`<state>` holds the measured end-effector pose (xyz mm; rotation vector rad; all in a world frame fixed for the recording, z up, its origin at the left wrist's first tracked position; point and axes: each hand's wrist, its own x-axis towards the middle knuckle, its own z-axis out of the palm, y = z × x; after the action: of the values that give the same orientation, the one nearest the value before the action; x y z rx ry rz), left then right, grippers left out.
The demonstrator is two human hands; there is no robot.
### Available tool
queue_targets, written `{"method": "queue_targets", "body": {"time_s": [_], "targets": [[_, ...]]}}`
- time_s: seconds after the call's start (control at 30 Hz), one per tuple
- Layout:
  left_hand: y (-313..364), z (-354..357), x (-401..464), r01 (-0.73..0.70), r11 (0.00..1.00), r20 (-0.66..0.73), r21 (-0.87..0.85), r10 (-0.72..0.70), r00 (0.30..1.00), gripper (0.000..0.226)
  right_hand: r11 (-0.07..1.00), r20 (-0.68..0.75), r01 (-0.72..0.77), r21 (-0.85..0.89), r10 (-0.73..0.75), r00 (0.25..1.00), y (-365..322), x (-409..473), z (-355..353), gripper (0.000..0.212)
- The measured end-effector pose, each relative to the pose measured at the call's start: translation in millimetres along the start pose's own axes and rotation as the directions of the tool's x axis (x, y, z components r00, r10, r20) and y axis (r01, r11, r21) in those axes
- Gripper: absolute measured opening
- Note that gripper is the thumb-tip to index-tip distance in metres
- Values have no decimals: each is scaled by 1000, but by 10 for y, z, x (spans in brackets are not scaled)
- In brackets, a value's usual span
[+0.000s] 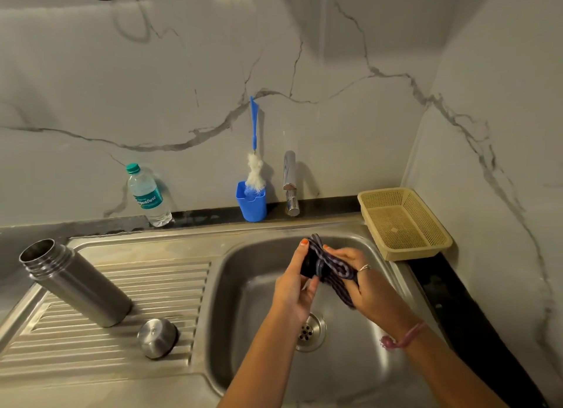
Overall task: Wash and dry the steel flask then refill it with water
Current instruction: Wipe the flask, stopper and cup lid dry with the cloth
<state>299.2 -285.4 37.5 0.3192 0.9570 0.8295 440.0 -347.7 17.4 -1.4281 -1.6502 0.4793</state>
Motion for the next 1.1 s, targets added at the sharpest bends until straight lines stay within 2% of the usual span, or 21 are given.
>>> {"method": "queue_targets", "body": {"time_s": [0.07, 0.17, 0.43, 0.53, 0.6, 0.7, 0.77, 0.83, 0.9, 1.0, 1.1], "targets": [[-30, 0, 13, -14, 999, -18, 36, 14, 1000, 48, 993, 16, 33, -116, -31, 999, 41, -5, -31, 52], [-50, 16, 18, -43, 996, -58, 76, 48, 997, 46, 940, 48, 180, -291, -173, 984, 67, 5, -18, 51], [-108, -15, 40, 9, 995, -15, 95, -8, 1000, 50, 923, -16, 233, -306, -250, 968, 70, 51, -5, 42], [-117, -16, 33, 26, 995, 28, 92, -29, 999, 59, 940, -12, 250, -233, -260, 966, 47, 46, -8, 46], [-102, -3, 5, 42, 997, 67, 68, -46, 997, 59, 958, 35, 243, -150, -240, 970, 47, 4, 8, 62], [-71, 20, -29, 62, 997, 87, 37, -65, 994, 52, 987, 58, 147, 63, -151, 987, 50, -53, 73, 77], [-63, 32, -36, 73, 997, 69, 28, -75, 995, 50, 974, -12, 74, 214, -73, 997, 54, -62, 118, 75], [-59, 49, -41, 74, 997, 42, 34, -75, 996, 52, 958, -108, 41, 283, -11, 994, 50, -51, 122, 61], [-45, 52, -26, 45, 998, 23, 40, -46, 999, 52, 980, -172, 42, 196, -8, 985, 61, -48, 89, 55], [-16, 49, -5, -14, 998, 40, 67, 11, 999, 51, 975, -182, 138, -173, -169, 969, 44, -63, 0, 54], [-18, 26, 3, -66, 987, 61, 144, 58, 996, 44, 806, -88, 228, -546, -326, 941, -29, -60, -54, 42]]}}
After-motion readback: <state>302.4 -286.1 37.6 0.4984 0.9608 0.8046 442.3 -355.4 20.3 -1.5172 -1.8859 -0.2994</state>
